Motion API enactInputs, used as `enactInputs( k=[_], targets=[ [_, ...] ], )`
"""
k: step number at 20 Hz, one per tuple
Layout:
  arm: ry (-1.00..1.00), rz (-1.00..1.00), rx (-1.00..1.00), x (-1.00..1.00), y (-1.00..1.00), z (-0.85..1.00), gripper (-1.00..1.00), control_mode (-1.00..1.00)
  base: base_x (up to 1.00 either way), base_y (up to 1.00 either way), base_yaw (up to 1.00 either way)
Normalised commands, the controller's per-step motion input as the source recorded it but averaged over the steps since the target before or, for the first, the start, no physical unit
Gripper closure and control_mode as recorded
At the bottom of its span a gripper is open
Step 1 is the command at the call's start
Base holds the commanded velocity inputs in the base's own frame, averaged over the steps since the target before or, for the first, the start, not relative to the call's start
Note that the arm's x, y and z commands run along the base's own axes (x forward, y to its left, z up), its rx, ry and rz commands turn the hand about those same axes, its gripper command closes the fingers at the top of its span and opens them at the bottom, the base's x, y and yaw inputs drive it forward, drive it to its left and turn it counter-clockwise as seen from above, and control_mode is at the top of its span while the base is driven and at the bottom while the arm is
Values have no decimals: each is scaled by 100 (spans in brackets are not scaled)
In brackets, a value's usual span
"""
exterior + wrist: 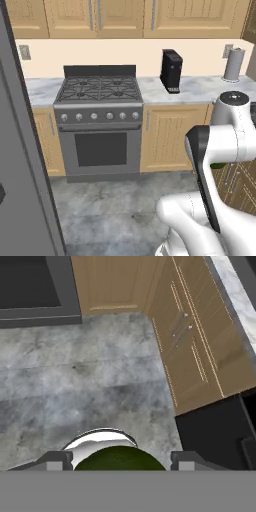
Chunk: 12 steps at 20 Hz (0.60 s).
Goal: Place one lime and one steak in each tupperware on the nearby counter, to pack two identical lunches.
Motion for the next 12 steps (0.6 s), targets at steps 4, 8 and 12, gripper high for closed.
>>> enactInputs(
  k=[4, 8, 12],
  targets=[
    [0, 0, 0, 0, 0, 0, 100, 100, 100, 0, 9],
    [0, 0, 0, 0, 0, 0, 100, 100, 100, 0, 13],
    [0, 0, 0, 0, 0, 0, 100, 100, 100, 24, 20]
  ],
)
